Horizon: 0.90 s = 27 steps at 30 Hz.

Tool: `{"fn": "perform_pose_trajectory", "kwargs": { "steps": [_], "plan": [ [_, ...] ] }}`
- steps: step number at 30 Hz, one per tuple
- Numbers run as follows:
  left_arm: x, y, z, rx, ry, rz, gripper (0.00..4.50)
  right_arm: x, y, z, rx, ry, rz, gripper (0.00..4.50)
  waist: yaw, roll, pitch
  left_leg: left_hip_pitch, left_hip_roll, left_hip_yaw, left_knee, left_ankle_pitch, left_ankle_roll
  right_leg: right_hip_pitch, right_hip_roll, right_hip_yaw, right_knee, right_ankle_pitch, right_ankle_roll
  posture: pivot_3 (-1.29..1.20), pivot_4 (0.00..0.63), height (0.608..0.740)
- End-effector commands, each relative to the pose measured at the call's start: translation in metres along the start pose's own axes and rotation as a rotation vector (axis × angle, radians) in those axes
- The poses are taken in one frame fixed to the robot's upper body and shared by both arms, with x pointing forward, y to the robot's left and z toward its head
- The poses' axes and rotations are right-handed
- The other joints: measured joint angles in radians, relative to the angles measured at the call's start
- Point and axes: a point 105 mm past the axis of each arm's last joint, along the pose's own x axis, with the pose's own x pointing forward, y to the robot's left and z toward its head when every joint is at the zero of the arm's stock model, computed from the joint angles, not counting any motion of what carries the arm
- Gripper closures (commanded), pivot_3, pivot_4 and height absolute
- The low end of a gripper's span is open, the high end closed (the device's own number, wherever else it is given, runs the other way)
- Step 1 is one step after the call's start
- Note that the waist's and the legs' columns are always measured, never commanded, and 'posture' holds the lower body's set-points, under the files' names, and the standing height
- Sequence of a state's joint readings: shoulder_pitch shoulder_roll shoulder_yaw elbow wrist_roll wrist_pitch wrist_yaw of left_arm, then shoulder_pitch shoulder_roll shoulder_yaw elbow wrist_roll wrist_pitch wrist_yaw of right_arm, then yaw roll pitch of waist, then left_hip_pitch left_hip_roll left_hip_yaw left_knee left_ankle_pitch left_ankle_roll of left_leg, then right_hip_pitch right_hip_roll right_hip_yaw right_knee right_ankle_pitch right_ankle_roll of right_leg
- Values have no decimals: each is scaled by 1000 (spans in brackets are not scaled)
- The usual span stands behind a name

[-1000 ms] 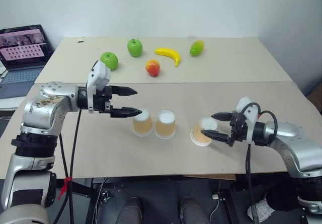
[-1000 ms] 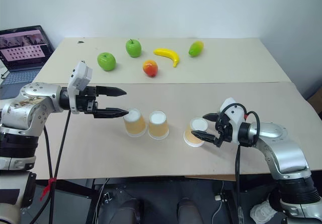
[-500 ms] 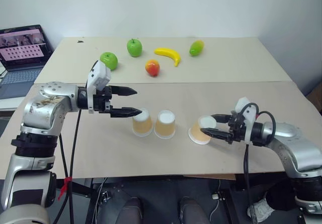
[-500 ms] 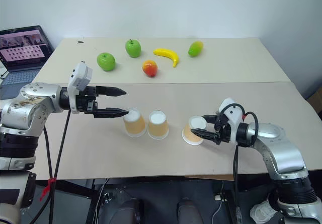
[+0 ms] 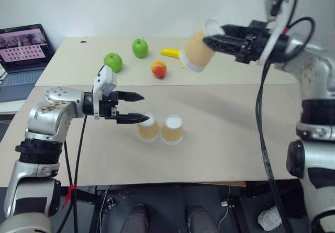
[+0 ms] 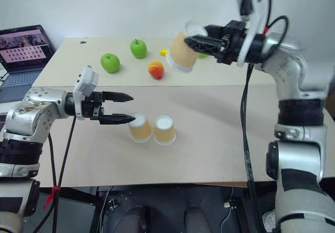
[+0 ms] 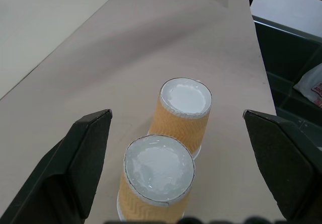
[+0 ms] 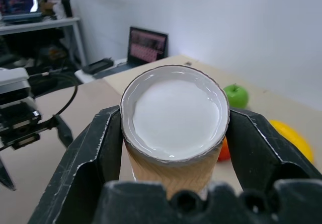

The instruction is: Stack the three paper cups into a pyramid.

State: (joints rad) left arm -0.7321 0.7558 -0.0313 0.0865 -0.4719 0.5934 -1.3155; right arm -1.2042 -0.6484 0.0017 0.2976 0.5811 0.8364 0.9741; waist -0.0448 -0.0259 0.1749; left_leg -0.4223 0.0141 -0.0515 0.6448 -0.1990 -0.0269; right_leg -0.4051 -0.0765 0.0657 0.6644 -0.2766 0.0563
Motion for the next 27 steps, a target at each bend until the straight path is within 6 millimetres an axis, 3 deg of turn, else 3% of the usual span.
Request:
{"fn": "perform_pose_trajectory", "kwargs": {
  "steps": [1,6,10,27],
  "plan": [
    [1,-2,10,49,-14,-11,0,27,26,-3,-59,130,175,1724,-1,0,0,-1,0,-1,0,0,0,-2,1,0,1,0,0,0,150,732],
    [0,-5,8,46,-13,-10,0,48,55,-20,-135,268,339,1724,-3,0,0,-2,0,-1,0,0,0,-2,1,0,2,0,0,0,150,732],
    [-2,-5,9,46,-14,-1,0,51,68,-25,-187,310,412,1724,-1,0,0,-2,0,-1,0,0,0,-2,1,-1,2,0,0,0,150,732],
    [-5,-7,9,40,-10,17,0,67,79,-33,-237,317,430,1724,-2,0,0,-2,0,-1,1,0,0,-2,1,-1,4,0,0,0,150,732]
  ]
}}
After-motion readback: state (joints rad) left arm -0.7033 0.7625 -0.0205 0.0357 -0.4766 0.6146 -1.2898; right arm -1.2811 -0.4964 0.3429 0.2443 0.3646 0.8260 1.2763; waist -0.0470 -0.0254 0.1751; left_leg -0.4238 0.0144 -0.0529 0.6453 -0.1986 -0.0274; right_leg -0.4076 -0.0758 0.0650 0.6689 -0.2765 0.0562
